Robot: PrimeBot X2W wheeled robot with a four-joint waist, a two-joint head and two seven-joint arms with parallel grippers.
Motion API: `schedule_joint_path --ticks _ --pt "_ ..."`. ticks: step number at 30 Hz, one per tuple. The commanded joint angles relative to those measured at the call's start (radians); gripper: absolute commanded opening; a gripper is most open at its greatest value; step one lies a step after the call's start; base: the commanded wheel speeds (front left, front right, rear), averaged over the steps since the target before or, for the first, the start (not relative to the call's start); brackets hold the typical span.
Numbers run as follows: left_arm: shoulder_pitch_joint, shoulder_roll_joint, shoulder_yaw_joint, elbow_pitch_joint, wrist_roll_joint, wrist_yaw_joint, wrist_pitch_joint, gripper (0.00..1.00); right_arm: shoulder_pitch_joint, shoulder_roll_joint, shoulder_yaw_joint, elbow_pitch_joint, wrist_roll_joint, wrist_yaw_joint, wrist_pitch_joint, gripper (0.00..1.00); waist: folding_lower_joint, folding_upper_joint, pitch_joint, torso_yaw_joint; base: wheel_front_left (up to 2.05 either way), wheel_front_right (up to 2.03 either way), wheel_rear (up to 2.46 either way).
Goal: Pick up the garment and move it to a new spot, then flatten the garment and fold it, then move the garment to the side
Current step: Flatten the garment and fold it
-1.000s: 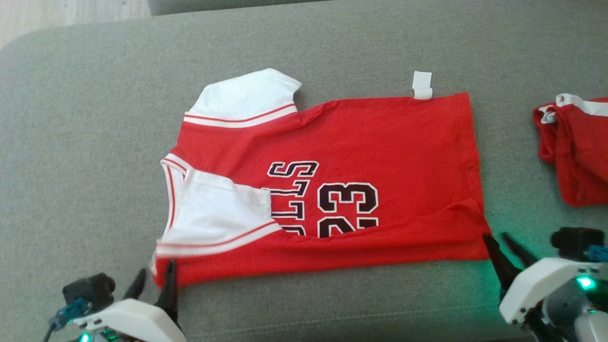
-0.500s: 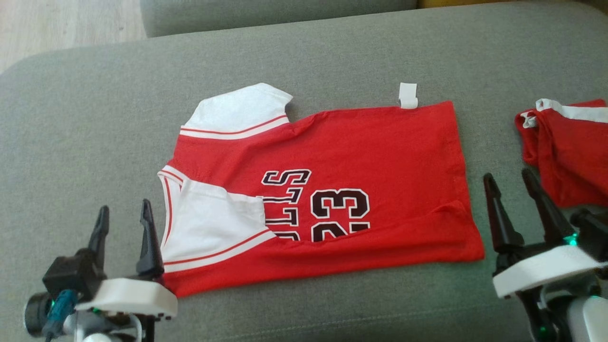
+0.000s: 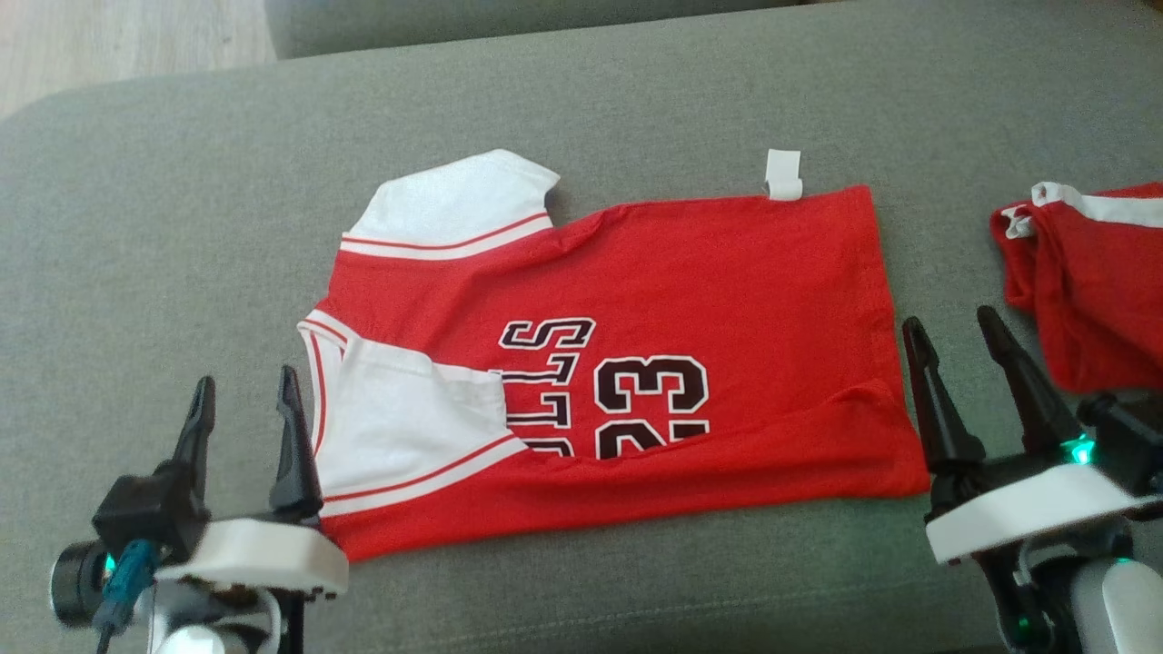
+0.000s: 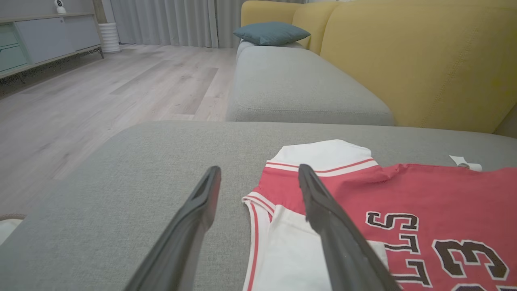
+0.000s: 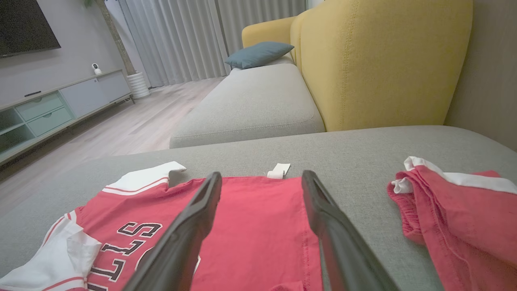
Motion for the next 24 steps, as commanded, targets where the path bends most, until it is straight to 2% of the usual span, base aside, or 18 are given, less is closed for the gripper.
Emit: schedule_joint_path --ticks 1,5,9,15,24 --pt "-0.070 0.019 0.033 -0.030 0.009 -0.002 0.001 1.00 -0.051 -0.014 0.015 -0.039 -0.004 0.003 0.000 1.00 0.0000 -0.0001 0.011 0.000 0.00 0.00 0.00" --pt "-0.160 0.020 0.013 0.001 0.000 -0.039 0.010 1.00 -0.061 -0.011 0.004 -0.044 -0.004 0.003 0.002 1.00 0.0000 -0.0001 0.052 0.003 0.00 0.00 0.00" --pt "-0.333 0.018 -0.015 0.084 -0.018 -0.101 0.039 1.00 -0.081 -0.007 -0.002 -0.052 -0.002 0.003 0.007 1.00 0.0000 -0.0001 0.116 0.002 0.00 0.00 0.00" --pt "-0.640 0.012 -0.064 0.322 -0.019 -0.192 0.105 1.00 -0.123 -0.001 0.009 -0.046 0.007 0.003 -0.002 1.00 0.0000 -0.0001 0.213 -0.025 0.00 0.00 0.00" --pt "-0.949 -0.020 -0.108 0.747 -0.022 -0.270 0.178 1.00 -0.164 0.009 0.038 -0.009 0.021 0.003 -0.024 1.00 0.0000 -0.0001 0.297 -0.068 0.00 0.00 0.00"
